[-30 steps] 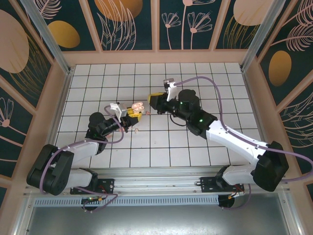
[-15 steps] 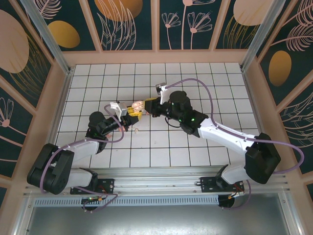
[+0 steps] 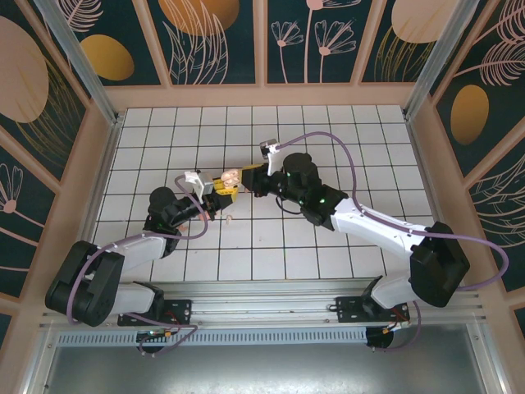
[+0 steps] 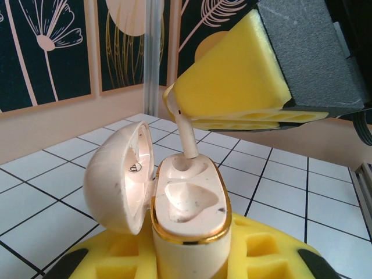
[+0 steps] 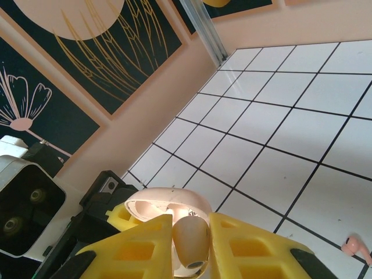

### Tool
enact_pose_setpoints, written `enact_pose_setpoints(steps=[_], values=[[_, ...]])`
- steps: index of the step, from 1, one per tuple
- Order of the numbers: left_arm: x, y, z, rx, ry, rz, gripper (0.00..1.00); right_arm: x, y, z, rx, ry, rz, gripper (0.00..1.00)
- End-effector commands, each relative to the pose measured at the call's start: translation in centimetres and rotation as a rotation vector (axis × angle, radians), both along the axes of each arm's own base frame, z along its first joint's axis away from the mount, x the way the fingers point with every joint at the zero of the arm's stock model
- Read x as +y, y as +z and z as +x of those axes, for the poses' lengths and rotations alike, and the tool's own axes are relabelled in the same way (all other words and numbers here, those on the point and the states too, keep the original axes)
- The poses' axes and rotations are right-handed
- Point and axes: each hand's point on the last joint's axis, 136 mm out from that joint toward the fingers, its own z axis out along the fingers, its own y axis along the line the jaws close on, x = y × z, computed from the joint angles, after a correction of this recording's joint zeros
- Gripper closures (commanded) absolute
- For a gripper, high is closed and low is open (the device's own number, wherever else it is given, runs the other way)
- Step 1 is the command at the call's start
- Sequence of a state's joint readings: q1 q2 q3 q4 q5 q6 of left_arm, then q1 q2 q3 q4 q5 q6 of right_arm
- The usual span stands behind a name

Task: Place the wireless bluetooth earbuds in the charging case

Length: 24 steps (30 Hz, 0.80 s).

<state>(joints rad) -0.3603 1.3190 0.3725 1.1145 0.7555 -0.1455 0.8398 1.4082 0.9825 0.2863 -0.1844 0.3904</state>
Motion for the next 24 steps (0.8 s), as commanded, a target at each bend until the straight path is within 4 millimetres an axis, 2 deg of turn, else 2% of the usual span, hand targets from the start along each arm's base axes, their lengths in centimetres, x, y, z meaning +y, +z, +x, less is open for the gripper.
enact_pose_setpoints(steps=[1, 10, 24], values=[[-0.1, 2.7, -0.6, -0.099, -0.019, -0.037, 0.95, 0.4, -1.4, -0.3, 0.001, 0.013, -0.018, 0.8], [0.0, 3.1, -0.6, -0.109, -0.01, -0.048, 0.95, -0.4, -2.7, -0.4, 0.011, -0.006, -0.083, 0.8], [0.0, 3.8, -0.8, -0.128, -0.017, -0.054, 0.95, -0.3, -3.0, -1.3, -0.01, 0.05, -0.148, 0.81]])
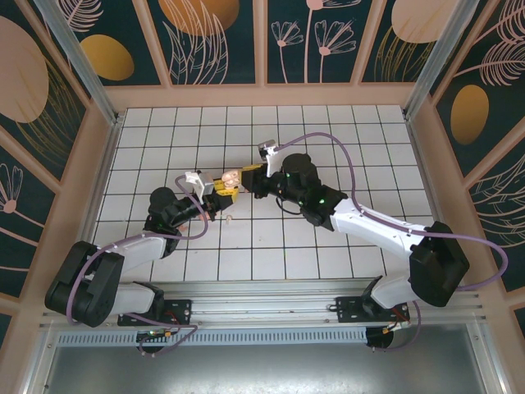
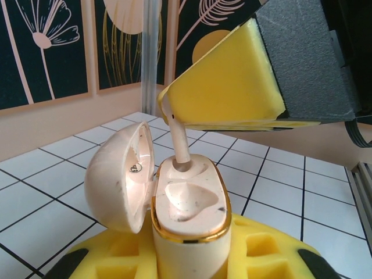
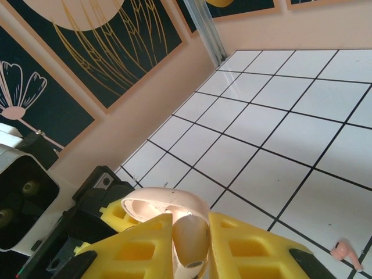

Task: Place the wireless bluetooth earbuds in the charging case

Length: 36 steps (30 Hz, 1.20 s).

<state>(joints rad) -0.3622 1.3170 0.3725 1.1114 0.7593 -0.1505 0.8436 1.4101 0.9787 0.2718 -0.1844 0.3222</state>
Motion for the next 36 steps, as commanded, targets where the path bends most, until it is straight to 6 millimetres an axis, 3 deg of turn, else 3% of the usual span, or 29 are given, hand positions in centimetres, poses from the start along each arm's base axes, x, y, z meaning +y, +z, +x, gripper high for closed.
enact_pose_setpoints(steps=[1, 11, 27, 32, 36], values=[[0.0, 3.8, -0.6, -0.135, -0.011, -0.053, 0.95, -0.3, -2.3, -1.2, 0.029, 0.036, -0.106, 0.81], [-0.1, 3.9, -0.8, -0.147, -0.014, -0.031, 0.95, -0.4, -2.0, -1.3, 0.026, 0.037, -0.133, 0.81], [0.0, 2.8, -0.4, -0.127, 0.016, 0.012, 0.95, -0.3, 5.2, -2.9, -0.038, 0.097, 0.007, 0.37], [0.1, 2.4, -0.3, -0.121, 0.024, 0.022, 0.95, -1.0, 6.1, -3.0, 0.009, 0.086, 0.026, 0.35], [0.0, 2.5, -0.3, -0.121, 0.023, 0.022, 0.95, -2.0, 5.0, -2.5, 0.165, 0.096, 0.061, 0.42]])
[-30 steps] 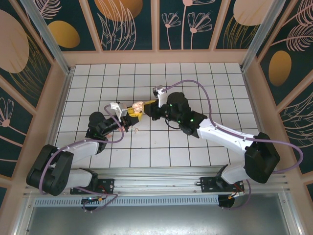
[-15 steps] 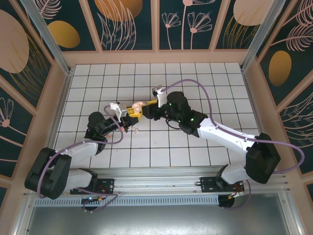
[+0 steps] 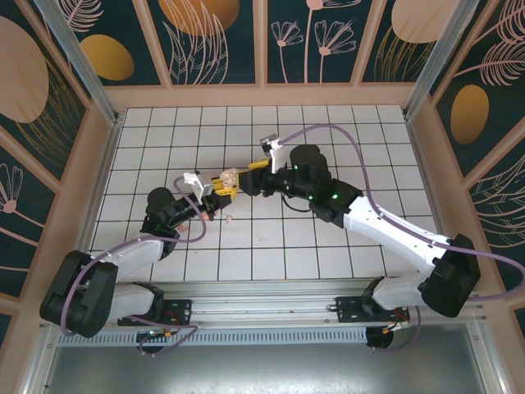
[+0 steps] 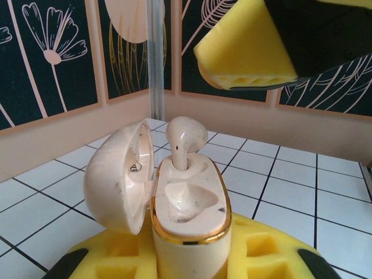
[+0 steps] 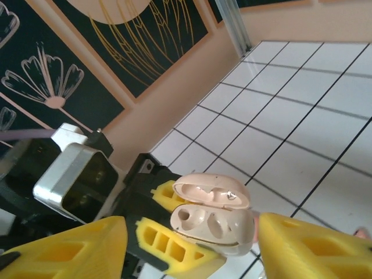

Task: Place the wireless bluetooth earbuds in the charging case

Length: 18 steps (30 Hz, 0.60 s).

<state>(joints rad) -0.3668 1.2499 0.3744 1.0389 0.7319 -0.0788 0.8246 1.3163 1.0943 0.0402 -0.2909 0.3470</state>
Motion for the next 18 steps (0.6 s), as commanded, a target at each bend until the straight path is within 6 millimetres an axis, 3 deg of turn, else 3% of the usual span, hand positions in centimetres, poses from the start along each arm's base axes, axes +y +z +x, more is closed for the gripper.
enact_pose_setpoints(steps=[1, 9, 18], values=[[-0.2, 1.7, 0.0, -0.062, -0.003, -0.007, 0.95, -0.9, 0.6, -0.2, 0.139, 0.027, 0.054, 0.44], [-0.3, 1.8, 0.0, -0.063, -0.01, -0.01, 0.94, -1.4, 0.0, 0.9, 0.27, 0.052, 0.152, 0.53], [-0.3, 2.1, -0.2, -0.066, -0.017, -0.014, 0.95, 0.1, -1.7, 1.4, 0.338, 0.103, 0.148, 0.55]])
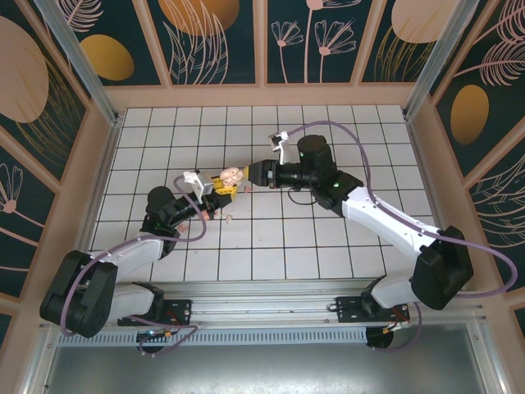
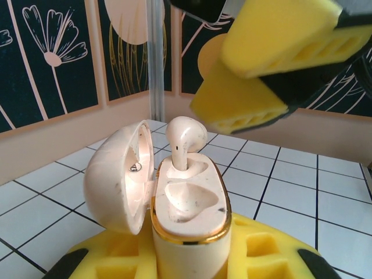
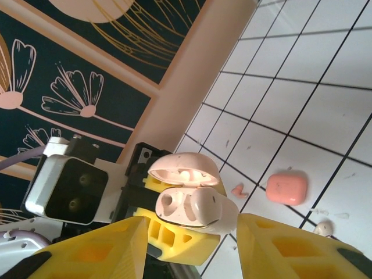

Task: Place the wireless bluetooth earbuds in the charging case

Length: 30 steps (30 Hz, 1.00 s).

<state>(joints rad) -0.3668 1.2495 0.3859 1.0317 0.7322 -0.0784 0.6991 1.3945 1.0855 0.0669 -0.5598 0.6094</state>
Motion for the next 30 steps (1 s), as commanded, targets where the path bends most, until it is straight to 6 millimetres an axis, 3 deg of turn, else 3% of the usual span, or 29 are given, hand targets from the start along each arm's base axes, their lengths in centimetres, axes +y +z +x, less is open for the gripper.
enact_pose_setpoints(steps=[1, 20, 30], values=[[-0.3, 1.8, -0.4, -0.063, -0.016, -0.014, 0.95, 0.7, 0.9, 0.1, 0.006, 0.039, 0.053, 0.55], [-0.2, 1.9, -0.5, -0.069, -0.013, -0.015, 0.94, 1.9, 0.5, -1.1, 0.027, 0.111, 0.074, 0.74], [-0.2, 2.0, -0.5, -0.07, -0.011, -0.015, 0.94, 2.6, 0.9, -1.9, 0.02, 0.137, 0.069, 0.78]])
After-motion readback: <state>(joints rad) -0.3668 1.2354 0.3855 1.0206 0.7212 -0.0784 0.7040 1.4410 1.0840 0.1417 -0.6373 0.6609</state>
